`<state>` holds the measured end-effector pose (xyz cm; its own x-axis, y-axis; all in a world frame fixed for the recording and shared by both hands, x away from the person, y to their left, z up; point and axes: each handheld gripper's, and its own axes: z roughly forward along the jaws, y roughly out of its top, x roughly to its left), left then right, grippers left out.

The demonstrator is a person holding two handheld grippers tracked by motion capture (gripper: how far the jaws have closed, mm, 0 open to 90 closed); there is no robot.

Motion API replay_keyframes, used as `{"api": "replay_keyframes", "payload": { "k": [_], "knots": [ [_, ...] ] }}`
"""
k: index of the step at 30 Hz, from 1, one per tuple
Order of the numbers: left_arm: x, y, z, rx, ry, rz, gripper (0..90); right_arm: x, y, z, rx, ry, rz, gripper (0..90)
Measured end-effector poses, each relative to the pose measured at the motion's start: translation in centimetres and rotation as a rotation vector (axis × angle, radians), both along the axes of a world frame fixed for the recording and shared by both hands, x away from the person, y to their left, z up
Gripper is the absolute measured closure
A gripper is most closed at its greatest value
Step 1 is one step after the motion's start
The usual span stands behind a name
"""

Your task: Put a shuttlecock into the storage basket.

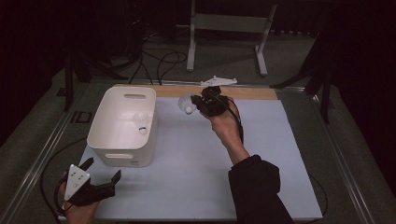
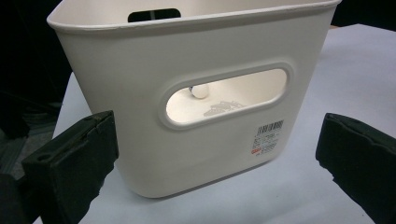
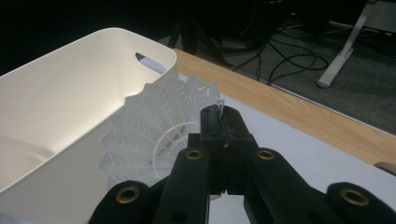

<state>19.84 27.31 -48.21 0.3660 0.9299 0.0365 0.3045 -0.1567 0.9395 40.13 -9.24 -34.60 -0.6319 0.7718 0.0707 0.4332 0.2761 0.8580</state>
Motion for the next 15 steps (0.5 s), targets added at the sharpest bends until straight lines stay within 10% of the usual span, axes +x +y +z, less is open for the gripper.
{"api": "replay_keyframes", "payload": {
  "k": [15],
  "knots": [
    [0.00, 0.01, 0.01, -0.002, -0.001, 0.001, 0.1, 0.41, 0.64, 0.28, 0.003, -0.007, 0.004, 89.3]
  ]
}}
